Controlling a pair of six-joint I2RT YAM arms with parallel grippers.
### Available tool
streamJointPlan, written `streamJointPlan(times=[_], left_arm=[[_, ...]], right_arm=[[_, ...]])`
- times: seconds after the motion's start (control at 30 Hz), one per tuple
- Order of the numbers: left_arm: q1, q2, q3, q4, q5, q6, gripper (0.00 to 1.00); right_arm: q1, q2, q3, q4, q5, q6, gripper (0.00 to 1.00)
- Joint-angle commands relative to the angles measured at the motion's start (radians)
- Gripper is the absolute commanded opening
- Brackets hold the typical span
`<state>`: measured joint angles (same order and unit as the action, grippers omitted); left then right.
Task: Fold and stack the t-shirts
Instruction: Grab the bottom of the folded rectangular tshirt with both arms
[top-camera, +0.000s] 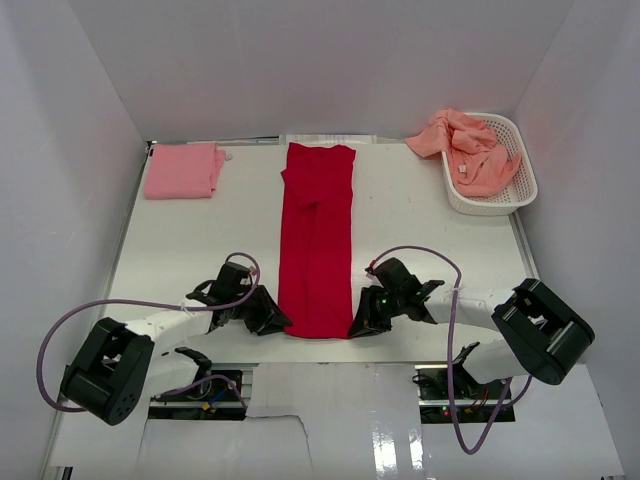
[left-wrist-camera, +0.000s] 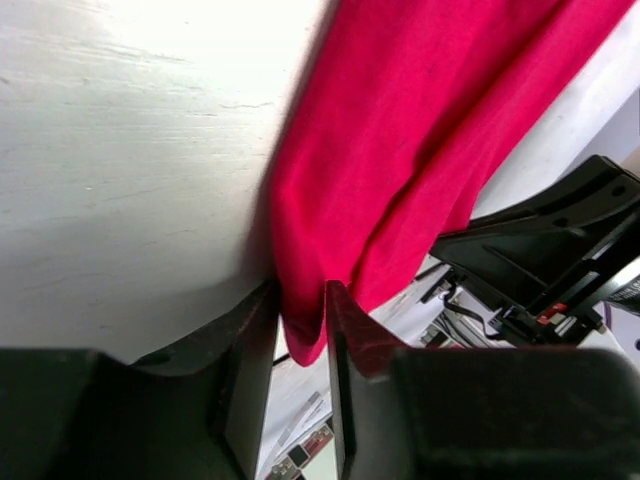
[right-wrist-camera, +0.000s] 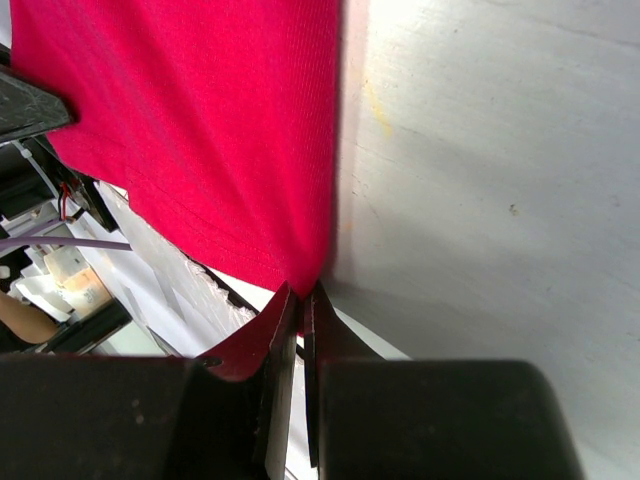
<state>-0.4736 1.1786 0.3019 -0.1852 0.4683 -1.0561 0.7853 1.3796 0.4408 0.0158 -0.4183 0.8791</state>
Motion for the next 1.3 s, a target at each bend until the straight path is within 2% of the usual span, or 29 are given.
streamJointPlan(times=[0.0, 0.17, 0.53, 0.6, 0.67, 0.97, 1.27], left_arm=[[-0.002, 0.023, -0.083, -0.178, -0.163, 0.074, 0.41], [-0.01, -0.043, -0.078, -0.247, -0.154, 0.077, 0.53], [-0.019, -0.185, -0.046, -0.276, -0.299, 0.036, 0.52], [-0.017, -0.177, -0.021, -0.281, -0.362, 0.059, 0.53], [-0.017, -0.143, 0.029, -0.338, -0.452, 0.056, 0.58], [-0.019, -0.05, 0.031, -0.231, -0.393, 0.099, 0.57], [-0.017, -0.102, -0.075, -0.169, -0.192, 0.039, 0.56]], right_arm=[[-0.006, -0.013, -0.013, -0.047, 0.015, -0.019, 0.08], [-0.006, -0.001, -0.01, -0.047, 0.013, -0.028, 0.08], [-0.008, -0.008, -0.011, -0.046, 0.012, -0.029, 0.08], [-0.008, -0.011, -0.011, -0.045, 0.01, -0.029, 0.08], [-0.008, -0.016, -0.014, -0.045, 0.009, -0.029, 0.08], [-0.008, -0.016, -0.016, -0.045, 0.006, -0.029, 0.08], [-0.008, -0.008, -0.01, -0.046, 0.004, -0.031, 0.08]])
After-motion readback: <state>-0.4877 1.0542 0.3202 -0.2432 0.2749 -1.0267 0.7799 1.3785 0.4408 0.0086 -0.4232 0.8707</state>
